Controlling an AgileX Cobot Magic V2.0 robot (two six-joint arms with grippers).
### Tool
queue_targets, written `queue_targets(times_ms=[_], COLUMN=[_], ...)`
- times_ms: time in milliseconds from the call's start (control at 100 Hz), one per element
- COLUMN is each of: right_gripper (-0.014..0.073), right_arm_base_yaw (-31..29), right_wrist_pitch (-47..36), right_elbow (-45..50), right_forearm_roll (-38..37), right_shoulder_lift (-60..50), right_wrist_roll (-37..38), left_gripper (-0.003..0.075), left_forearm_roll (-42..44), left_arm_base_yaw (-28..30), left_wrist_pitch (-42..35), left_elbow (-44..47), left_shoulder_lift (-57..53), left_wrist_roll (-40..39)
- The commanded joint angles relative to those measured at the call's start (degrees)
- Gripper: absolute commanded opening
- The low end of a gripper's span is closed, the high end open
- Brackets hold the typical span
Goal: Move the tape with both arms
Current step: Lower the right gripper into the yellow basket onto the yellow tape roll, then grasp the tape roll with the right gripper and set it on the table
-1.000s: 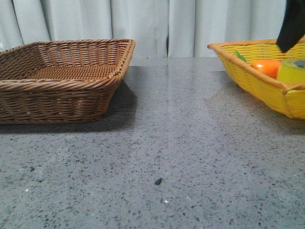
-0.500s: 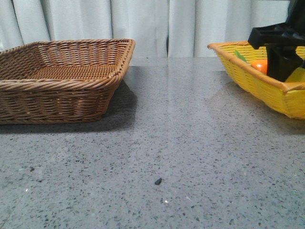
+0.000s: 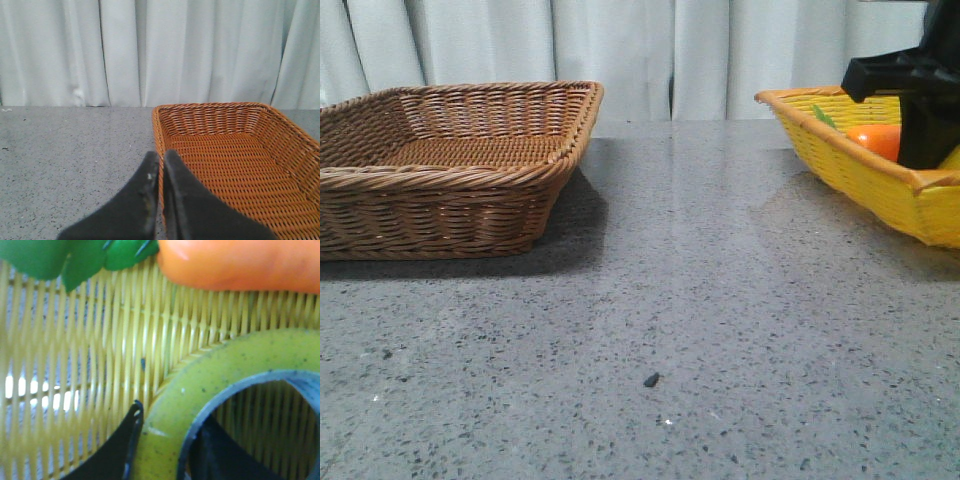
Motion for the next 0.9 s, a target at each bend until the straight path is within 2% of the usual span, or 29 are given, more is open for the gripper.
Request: queue_targets(times_ms=[0,170,340,530,650,890], right_gripper=[0.0077,0.0077,0.0077,0.0077,0.0077,0.0078], right_arm_base_yaw=[0.1,0.8,6.7,17.6,22.4,25.6], right_wrist_pitch=[2.2,10.6,17.7,15.7,13.1,12.2], right_elbow=[-5.2,-15.7,-23.9,-24.9,-24.9,-24.9], right_forearm_roll=[-0.3,0.7,1.5,3.5,3.5,3.6], right_shoulder_lift=[-2.1,-2.9,-3.1,-2.6,-1.0,5.3], right_wrist_roll=[-0.6,-0.6,-0.6,-0.6,0.0,0.0], left_gripper=[-0.0021,-0.0021,-0.0021,-0.0021,-0.0021,-0.0021], left_forearm_roll=[-0.2,-0.2,-0.2,-0.2,-0.2,-0.2], left_arm_base_yaw=[0.1,0.1,0.1,0.1,0.1,0.1], left_wrist_pitch=[-4.5,-4.7,-4.7,-4.7,-4.7,-4.7], left_elbow=[-2.1,-2.1,-2.1,-2.1,-2.1,-2.1], left_shoulder_lift=[0.7,0.7,0.7,0.7,0.7,0.7], left_wrist_roll=[-0.3,-0.3,-0.3,-0.3,-0.3,-0.3])
